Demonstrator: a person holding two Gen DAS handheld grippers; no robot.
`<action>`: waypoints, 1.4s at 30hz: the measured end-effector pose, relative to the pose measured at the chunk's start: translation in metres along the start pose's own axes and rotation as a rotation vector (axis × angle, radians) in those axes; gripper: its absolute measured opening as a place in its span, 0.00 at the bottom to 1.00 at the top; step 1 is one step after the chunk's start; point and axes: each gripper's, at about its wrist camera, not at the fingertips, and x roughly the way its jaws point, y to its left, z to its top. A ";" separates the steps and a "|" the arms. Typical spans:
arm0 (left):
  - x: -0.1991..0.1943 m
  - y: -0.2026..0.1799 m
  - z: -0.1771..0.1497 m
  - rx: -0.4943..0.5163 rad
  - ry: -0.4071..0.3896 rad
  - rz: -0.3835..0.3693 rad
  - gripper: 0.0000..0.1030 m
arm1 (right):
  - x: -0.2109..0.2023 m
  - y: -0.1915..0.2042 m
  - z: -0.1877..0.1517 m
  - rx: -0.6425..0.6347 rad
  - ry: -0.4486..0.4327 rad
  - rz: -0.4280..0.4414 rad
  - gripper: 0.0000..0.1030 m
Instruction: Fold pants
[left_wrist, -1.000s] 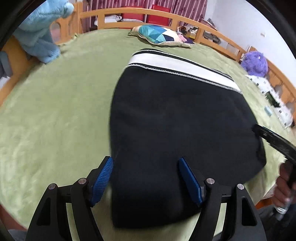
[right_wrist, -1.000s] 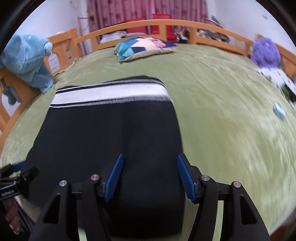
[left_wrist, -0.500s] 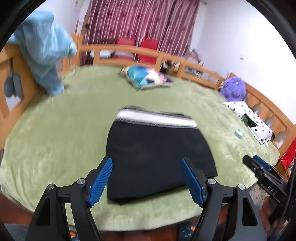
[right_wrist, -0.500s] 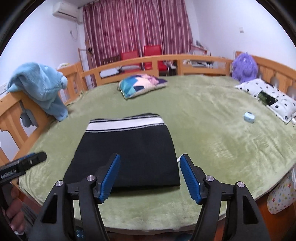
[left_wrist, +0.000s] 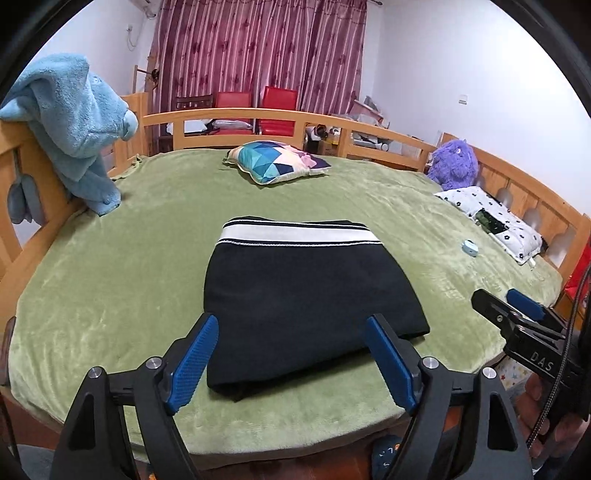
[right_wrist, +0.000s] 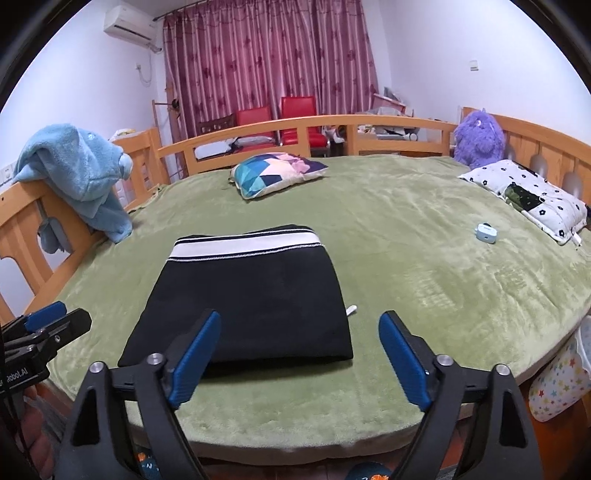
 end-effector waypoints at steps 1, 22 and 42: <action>0.001 0.000 0.000 -0.001 0.002 0.003 0.80 | 0.002 -0.001 0.000 0.000 0.004 0.001 0.91; 0.008 0.006 -0.003 -0.014 0.034 0.038 0.85 | 0.009 0.001 -0.003 -0.003 0.020 0.007 0.92; 0.000 0.005 -0.004 -0.026 0.016 0.025 0.88 | 0.010 -0.001 -0.003 0.015 0.020 0.017 0.92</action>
